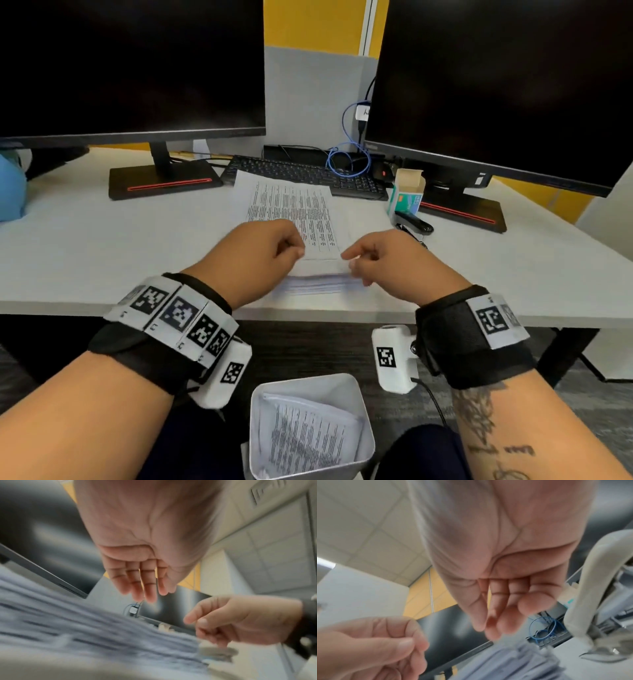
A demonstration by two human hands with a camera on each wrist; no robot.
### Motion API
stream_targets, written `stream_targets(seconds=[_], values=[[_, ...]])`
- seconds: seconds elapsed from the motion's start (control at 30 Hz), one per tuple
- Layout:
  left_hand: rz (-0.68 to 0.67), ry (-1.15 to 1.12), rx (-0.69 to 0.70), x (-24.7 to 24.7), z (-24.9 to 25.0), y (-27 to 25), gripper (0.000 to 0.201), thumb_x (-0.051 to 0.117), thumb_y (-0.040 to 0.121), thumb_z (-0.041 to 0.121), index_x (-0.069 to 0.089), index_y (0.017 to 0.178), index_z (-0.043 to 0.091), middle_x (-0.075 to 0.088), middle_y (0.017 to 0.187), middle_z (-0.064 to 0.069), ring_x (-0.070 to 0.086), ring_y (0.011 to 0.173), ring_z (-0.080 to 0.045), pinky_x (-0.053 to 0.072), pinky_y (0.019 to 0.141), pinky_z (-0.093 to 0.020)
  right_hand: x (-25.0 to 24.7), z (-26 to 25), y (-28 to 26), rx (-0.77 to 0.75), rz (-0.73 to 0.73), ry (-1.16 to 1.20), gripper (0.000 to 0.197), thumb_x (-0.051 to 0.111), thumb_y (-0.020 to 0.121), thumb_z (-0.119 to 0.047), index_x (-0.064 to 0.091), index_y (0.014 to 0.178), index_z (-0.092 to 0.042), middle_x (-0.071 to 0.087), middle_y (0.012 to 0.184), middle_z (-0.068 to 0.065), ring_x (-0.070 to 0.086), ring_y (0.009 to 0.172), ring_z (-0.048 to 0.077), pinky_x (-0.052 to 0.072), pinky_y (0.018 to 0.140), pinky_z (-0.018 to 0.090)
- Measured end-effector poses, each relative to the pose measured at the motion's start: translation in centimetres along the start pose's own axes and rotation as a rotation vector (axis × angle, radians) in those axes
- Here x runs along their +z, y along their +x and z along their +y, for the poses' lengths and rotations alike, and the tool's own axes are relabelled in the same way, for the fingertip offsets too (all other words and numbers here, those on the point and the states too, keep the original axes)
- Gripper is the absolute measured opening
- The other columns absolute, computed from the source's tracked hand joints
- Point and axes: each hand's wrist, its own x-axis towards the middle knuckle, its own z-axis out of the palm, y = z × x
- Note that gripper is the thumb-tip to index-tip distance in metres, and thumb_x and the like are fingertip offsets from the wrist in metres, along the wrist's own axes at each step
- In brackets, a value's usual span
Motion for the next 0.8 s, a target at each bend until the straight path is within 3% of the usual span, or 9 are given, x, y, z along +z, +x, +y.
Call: stream_targets(seconds=[0.13, 0.2, 0.3, 0.37, 0.47, 0.53, 0.67, 0.73, 0.8], values=[[-0.107, 0.164, -0.044, 1.1, -2.9, 0.8, 0.031, 0.063, 0.091, 0.038, 0.06, 0.121, 0.03, 0.059, 0.122, 0.009, 0.054, 0.111, -0.012, 0.039, 0.09, -0.024, 0.3, 0.6, 1.6, 0.045, 0.015, -0.166, 0.035, 0.065, 0.09, -0.019, 0.063, 0.124, -0.027, 0.063, 0.109, -0.006, 0.057, 0.088, 0.011, 0.043, 0.071, 0.021], [-0.133, 0.14, -0.053, 1.7, -3.8, 0.8, 0.028, 0.056, 0.095, 0.039, 0.064, 0.119, 0.028, 0.062, 0.123, 0.007, 0.055, 0.112, -0.012, 0.038, 0.09, -0.024, 1.0, 0.9, 2.3, 0.057, 0.023, -0.173, 0.034, 0.062, 0.092, -0.025, 0.062, 0.126, -0.027, 0.062, 0.11, -0.006, 0.058, 0.094, 0.013, 0.043, 0.081, 0.024], [-0.089, 0.096, -0.076, 2.4, -4.5, 0.9, 0.025, 0.051, 0.099, 0.033, 0.066, 0.118, 0.026, 0.064, 0.121, 0.005, 0.056, 0.113, -0.014, 0.039, 0.089, -0.025, 1.7, 1.0, 3.6, 0.053, 0.04, -0.19, 0.035, 0.058, 0.095, -0.026, 0.061, 0.13, -0.024, 0.063, 0.12, 0.0, 0.059, 0.107, 0.017, 0.042, 0.085, 0.023], [-0.084, 0.152, -0.114, 2.7, -4.8, 1.4, 0.035, 0.053, 0.097, 0.038, 0.057, 0.13, 0.027, 0.059, 0.132, 0.001, 0.05, 0.123, -0.019, 0.038, 0.1, -0.03, 1.8, 0.7, 4.8, 0.039, -0.026, -0.258, 0.042, 0.06, 0.094, -0.026, 0.057, 0.136, -0.024, 0.06, 0.131, 0.002, 0.056, 0.118, 0.019, 0.039, 0.089, 0.022], [-0.183, 0.333, -0.276, 2.6, -5.5, 2.7, 0.062, 0.051, 0.09, 0.059, 0.035, 0.144, 0.034, 0.046, 0.146, 0.0, 0.04, 0.133, -0.028, 0.037, 0.108, -0.045, 1.9, 0.0, 6.0, 0.018, -0.132, -0.361, 0.048, 0.062, 0.094, -0.029, 0.052, 0.14, -0.027, 0.054, 0.14, 0.001, 0.051, 0.126, 0.021, 0.037, 0.099, 0.025], [-0.244, 0.381, -0.335, 2.3, -6.2, 3.4, 0.069, 0.047, 0.086, 0.068, 0.032, 0.145, 0.035, 0.045, 0.146, -0.002, 0.044, 0.13, -0.03, 0.039, 0.106, -0.047, 1.9, -0.3, 6.4, 0.01, -0.153, -0.421, 0.047, 0.061, 0.094, -0.029, 0.051, 0.141, -0.027, 0.054, 0.14, 0.002, 0.051, 0.126, 0.022, 0.037, 0.101, 0.026], [-0.231, 0.498, -0.292, 2.1, -6.4, 4.0, 0.051, 0.042, 0.094, 0.058, 0.046, 0.135, 0.028, 0.061, 0.125, -0.006, 0.057, 0.109, -0.029, 0.049, 0.095, -0.041, 2.6, -0.5, 7.1, 0.052, -0.16, -0.545, 0.034, 0.053, 0.099, -0.025, 0.06, 0.132, -0.021, 0.06, 0.133, 0.005, 0.054, 0.122, 0.026, 0.041, 0.102, 0.031], [-0.21, 0.546, -0.256, 2.0, -6.1, 4.0, 0.046, 0.04, 0.097, 0.054, 0.051, 0.13, 0.025, 0.065, 0.117, -0.005, 0.06, 0.102, -0.027, 0.051, 0.091, -0.039, 3.2, -0.2, 7.1, 0.017, -0.092, -0.6, 0.028, 0.048, 0.099, -0.019, 0.068, 0.119, -0.018, 0.066, 0.119, 0.006, 0.059, 0.112, 0.028, 0.045, 0.089, 0.031], [-0.211, 0.543, -0.238, 1.9, -6.1, 3.7, 0.048, 0.038, 0.097, 0.055, 0.052, 0.13, 0.023, 0.066, 0.116, -0.005, 0.061, 0.103, -0.026, 0.051, 0.091, -0.039, 3.8, 0.2, 6.7, -0.061, 0.04, -0.644, 0.025, 0.045, 0.097, -0.014, 0.068, 0.105, -0.018, 0.066, 0.103, 0.005, 0.06, 0.1, 0.027, 0.042, 0.074, 0.03]])
